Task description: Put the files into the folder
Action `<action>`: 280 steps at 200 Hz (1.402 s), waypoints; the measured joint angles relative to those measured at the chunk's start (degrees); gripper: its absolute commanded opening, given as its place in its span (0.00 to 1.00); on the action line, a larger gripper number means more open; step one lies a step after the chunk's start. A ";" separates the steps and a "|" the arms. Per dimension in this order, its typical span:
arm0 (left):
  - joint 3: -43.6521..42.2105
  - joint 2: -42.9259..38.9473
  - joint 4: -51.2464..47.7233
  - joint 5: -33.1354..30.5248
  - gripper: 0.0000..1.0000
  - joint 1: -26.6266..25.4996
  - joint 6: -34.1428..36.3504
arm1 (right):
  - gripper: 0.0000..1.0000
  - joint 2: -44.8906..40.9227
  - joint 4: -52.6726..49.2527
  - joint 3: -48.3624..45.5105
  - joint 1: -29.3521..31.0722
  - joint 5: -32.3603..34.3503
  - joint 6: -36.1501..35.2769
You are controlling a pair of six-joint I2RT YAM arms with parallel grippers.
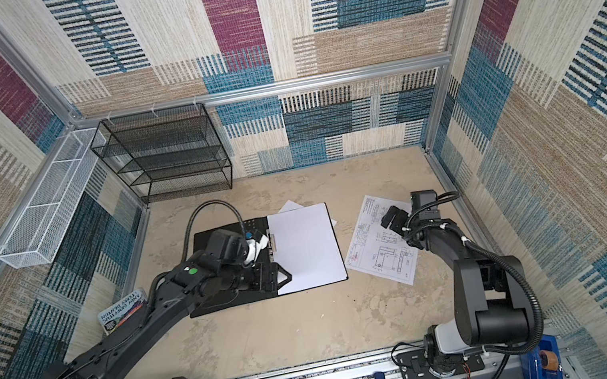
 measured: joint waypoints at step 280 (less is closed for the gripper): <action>48.22 55.89 6.71 -1.79 0.90 -15.76 -10.27 | 1.00 5.38 5.46 -0.42 -7.10 3.34 -2.27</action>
